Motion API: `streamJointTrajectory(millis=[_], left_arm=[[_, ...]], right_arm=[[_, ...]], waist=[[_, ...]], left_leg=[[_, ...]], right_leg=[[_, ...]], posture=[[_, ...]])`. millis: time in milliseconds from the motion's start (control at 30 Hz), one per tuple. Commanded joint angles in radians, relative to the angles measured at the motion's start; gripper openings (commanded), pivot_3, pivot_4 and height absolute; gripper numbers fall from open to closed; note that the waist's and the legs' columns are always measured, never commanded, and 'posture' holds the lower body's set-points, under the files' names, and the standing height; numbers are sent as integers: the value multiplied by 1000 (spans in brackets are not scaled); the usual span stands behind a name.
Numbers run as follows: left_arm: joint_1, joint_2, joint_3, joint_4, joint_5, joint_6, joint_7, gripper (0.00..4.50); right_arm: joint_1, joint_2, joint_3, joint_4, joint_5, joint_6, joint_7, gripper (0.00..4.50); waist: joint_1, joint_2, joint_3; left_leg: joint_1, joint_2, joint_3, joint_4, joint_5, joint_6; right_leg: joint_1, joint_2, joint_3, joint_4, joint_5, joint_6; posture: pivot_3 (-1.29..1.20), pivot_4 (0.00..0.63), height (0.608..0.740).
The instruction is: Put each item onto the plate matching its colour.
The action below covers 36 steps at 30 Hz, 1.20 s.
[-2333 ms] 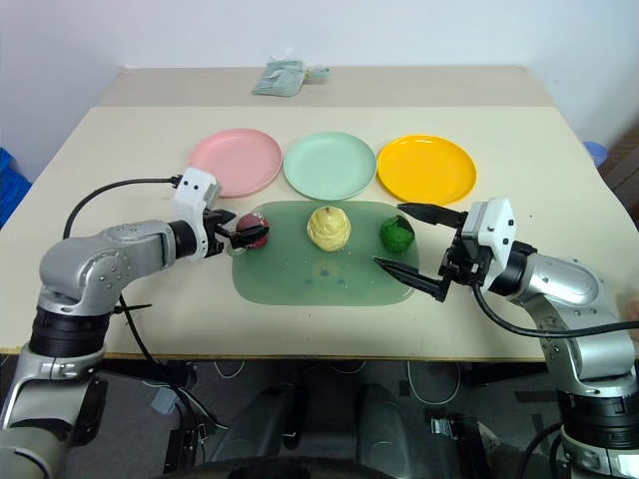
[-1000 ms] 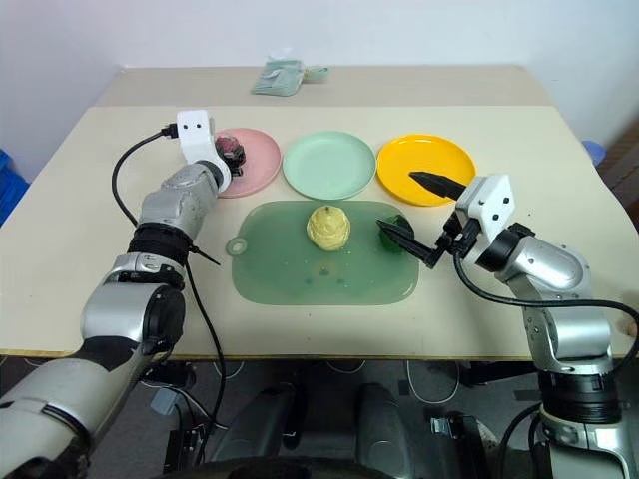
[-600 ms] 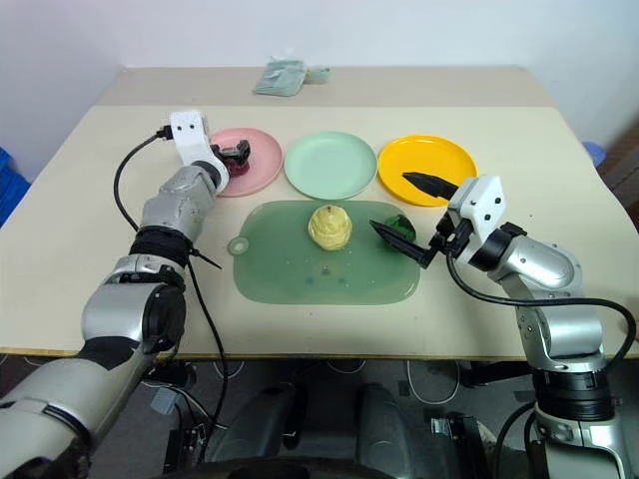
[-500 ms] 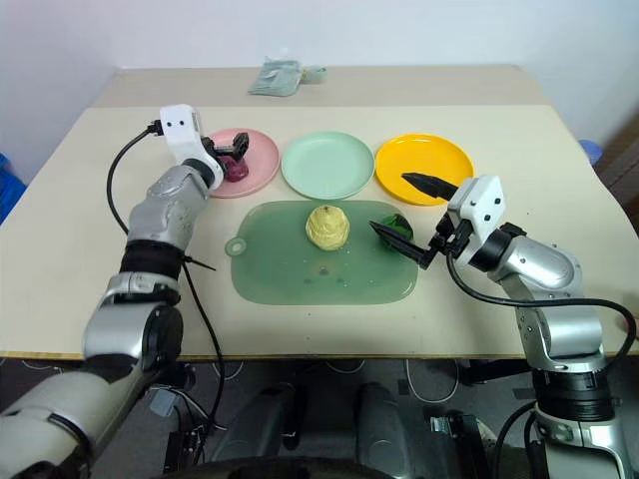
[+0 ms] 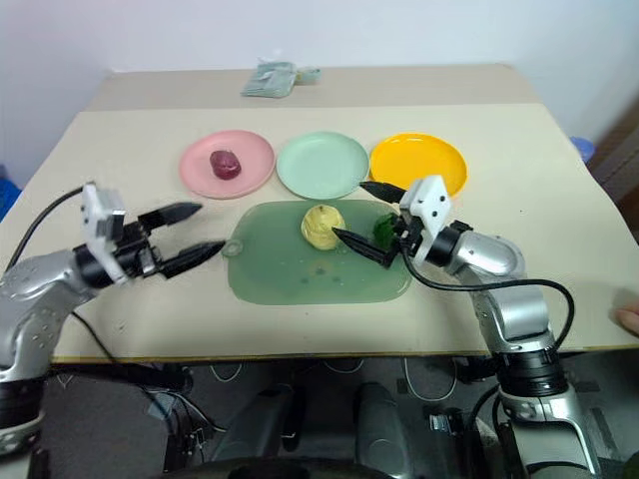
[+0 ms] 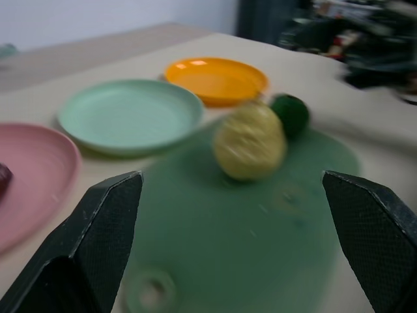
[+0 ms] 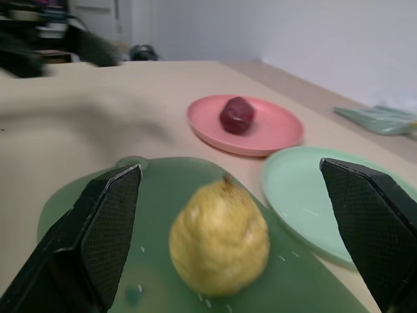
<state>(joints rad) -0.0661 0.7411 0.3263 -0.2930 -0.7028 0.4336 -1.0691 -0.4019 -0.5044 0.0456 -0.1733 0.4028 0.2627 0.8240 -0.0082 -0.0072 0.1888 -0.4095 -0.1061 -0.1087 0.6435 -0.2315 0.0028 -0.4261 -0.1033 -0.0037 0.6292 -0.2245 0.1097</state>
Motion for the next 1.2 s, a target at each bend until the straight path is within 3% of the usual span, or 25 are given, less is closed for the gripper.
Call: streamJointTrajectory(millis=[33,533,1033,1067,1200], left_arm=[[82,48,82,-25,-44,-75,-163,4489],[236,98,170,-98,-56,-137,-263,4489],[269,86,175,-116,-57,-150,-250,4489],[268,84,171,-119,-56,-150,-245,4500],[266,79,161,-131,-54,-147,-226,4500]], right_arm=[[-61,39,41,28,-34,24,-28,4500],[-152,70,76,219,-86,54,21,4500],[-216,146,105,388,-134,7,75,4500],[-221,150,102,398,-136,3,75,3976],[-227,152,97,415,-143,-9,81,2595]], waist=[[-1,0,0],[-5,0,0],[-6,0,0],[-6,0,0],[-5,0,0]], left_leg=[[0,0,0,0,0,0],[0,1,0,-3,0,0],[1,1,0,-5,0,0],[1,1,0,-5,0,0],[1,1,1,-6,0,-1]], right_leg=[[0,0,0,0,0,0],[-1,0,0,-1,0,-1],[-2,0,0,-1,0,-1],[-2,0,0,-1,0,-1],[-2,0,0,-1,0,-1]], posture=[[0,150,740],[0,150,740],[0,150,740],[0,150,740],[0,150,740]])
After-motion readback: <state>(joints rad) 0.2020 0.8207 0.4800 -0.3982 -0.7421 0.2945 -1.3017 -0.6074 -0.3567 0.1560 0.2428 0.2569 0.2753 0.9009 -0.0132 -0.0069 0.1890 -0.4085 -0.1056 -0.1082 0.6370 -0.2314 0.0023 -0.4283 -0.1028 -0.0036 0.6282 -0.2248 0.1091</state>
